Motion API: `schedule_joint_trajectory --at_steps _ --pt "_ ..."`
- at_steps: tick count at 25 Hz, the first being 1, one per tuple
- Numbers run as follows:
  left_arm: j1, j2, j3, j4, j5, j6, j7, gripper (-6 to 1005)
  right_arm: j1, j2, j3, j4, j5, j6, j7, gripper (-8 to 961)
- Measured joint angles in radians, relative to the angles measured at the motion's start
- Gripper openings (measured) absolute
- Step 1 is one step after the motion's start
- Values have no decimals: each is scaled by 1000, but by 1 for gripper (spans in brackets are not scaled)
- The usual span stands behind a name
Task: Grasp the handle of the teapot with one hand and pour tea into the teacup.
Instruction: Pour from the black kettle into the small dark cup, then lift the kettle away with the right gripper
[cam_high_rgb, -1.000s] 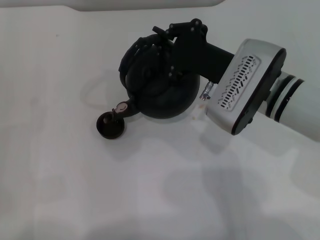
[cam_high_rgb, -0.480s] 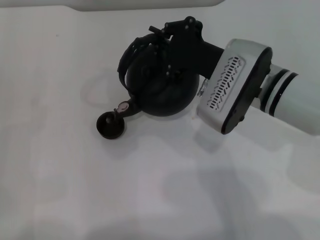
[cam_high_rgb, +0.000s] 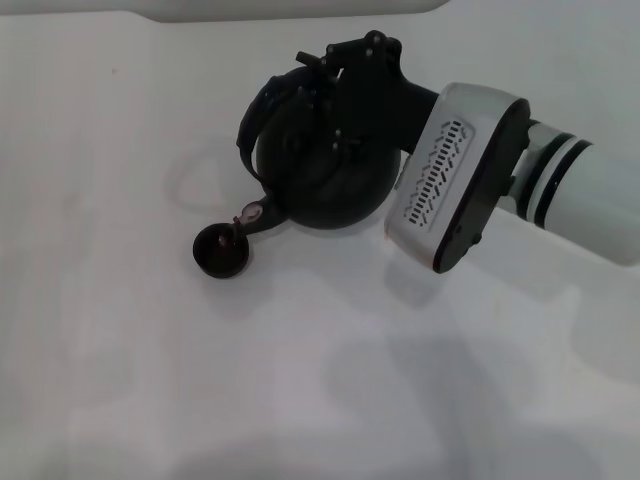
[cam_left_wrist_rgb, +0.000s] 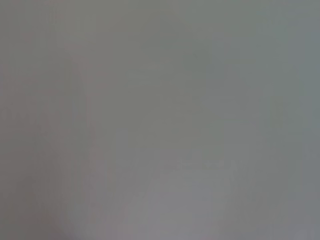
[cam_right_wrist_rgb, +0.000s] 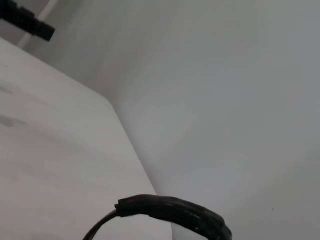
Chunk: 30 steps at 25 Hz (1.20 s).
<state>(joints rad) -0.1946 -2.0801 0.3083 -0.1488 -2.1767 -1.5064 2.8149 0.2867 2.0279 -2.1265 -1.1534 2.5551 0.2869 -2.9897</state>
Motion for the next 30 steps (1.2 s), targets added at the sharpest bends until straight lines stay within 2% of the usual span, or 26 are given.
schedule_joint_trajectory --at_steps 7,12,30 --pt "0 -1 0 -1 0 0 0 886 0 0 -3 -16 -39 -17 0 114" --pt "0 -2 0 -2 0 0 0 886 0 0 -24 -52 -95 -84 0 112" --pt "0 -1 -1 -2 0 0 0 887 0 0 -46 -89 -155 -143 0 108"
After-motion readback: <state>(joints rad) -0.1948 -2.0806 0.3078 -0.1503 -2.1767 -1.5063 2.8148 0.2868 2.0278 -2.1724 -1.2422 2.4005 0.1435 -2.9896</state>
